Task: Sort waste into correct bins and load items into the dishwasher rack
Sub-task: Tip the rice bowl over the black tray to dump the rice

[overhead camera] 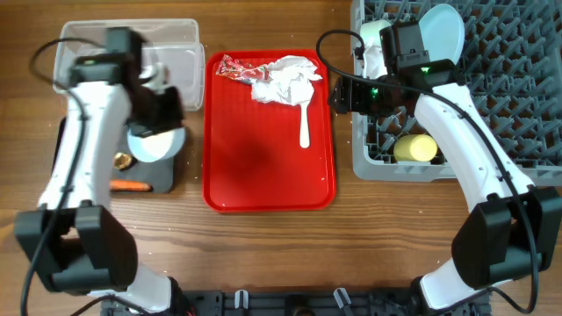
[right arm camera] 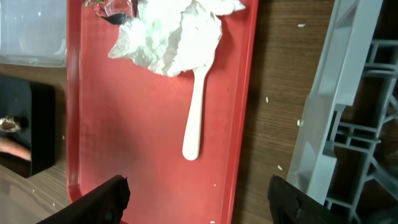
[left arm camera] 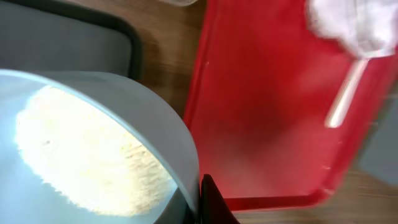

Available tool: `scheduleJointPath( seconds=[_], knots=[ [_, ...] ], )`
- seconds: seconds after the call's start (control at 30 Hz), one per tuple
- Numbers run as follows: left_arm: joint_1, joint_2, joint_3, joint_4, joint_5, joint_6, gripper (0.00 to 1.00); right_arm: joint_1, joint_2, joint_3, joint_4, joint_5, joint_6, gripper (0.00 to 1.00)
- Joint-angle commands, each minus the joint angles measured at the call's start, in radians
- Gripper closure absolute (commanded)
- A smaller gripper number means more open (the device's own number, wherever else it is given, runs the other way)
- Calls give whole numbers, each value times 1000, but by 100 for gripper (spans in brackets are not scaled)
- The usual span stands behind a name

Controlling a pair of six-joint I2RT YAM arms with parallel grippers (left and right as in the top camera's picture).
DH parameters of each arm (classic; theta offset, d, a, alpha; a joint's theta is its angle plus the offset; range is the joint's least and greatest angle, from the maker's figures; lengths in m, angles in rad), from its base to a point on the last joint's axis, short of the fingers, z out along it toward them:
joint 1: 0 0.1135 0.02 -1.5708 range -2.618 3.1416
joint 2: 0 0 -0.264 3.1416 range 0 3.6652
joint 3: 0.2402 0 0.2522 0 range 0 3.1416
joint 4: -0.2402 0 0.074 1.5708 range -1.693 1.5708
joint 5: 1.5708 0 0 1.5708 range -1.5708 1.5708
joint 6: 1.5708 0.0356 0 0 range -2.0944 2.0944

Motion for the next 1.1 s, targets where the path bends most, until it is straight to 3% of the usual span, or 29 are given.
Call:
scheduleJointPath(
  seconds=[0.0, 0.1, 0.37, 1.07],
  knots=[
    [169, -14, -34, 18, 281, 136, 96, 3, -26, 3, -9, 10, -21, 25],
    [313, -8, -88, 62, 489, 213, 96, 3, -26, 3, -12, 10, -21, 25],
    [460, -1, -283, 187, 746, 290, 96, 3, -26, 3, -30, 10, -20, 25],
    [496, 32, -315, 278, 868, 290, 96, 3, -26, 3, -52, 10, -20, 25]
  ],
)
